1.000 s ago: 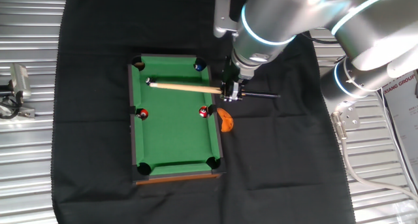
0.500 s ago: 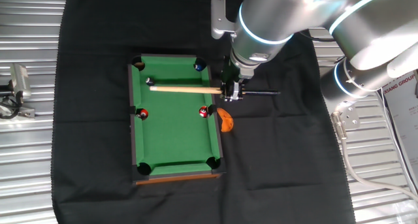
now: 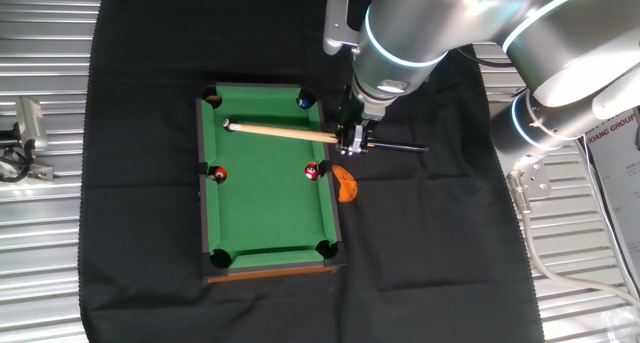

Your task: Hit the pool ball

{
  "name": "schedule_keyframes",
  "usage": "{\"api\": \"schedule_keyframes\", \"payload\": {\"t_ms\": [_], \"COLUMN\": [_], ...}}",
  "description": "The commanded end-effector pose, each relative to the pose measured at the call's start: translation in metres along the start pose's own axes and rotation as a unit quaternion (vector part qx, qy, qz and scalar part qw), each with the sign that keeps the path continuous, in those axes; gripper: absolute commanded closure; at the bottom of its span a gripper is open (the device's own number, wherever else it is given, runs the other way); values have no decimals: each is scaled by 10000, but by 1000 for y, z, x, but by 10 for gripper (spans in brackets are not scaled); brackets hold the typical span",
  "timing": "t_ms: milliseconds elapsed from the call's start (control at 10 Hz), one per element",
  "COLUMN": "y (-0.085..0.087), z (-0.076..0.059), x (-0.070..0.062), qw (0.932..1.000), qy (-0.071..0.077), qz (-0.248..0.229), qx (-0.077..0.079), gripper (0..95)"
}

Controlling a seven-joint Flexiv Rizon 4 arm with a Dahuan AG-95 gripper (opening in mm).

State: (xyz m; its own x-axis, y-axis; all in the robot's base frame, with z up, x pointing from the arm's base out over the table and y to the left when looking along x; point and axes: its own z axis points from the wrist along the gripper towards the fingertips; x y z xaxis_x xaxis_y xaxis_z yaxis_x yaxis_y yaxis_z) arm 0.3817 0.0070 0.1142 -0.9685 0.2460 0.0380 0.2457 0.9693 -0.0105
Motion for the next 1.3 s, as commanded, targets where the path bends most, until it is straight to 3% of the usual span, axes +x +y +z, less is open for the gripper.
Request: {"api": "schedule_keyframes", "payload": {"t_ms": [100,1300], "y": [-1,-1], "z": [0,-1], "x": [1,3], "qw": [10000,10000], "qy": [-8,0], "qz": [38,4], "qx": [-5,29], "gripper": [950,950]}}
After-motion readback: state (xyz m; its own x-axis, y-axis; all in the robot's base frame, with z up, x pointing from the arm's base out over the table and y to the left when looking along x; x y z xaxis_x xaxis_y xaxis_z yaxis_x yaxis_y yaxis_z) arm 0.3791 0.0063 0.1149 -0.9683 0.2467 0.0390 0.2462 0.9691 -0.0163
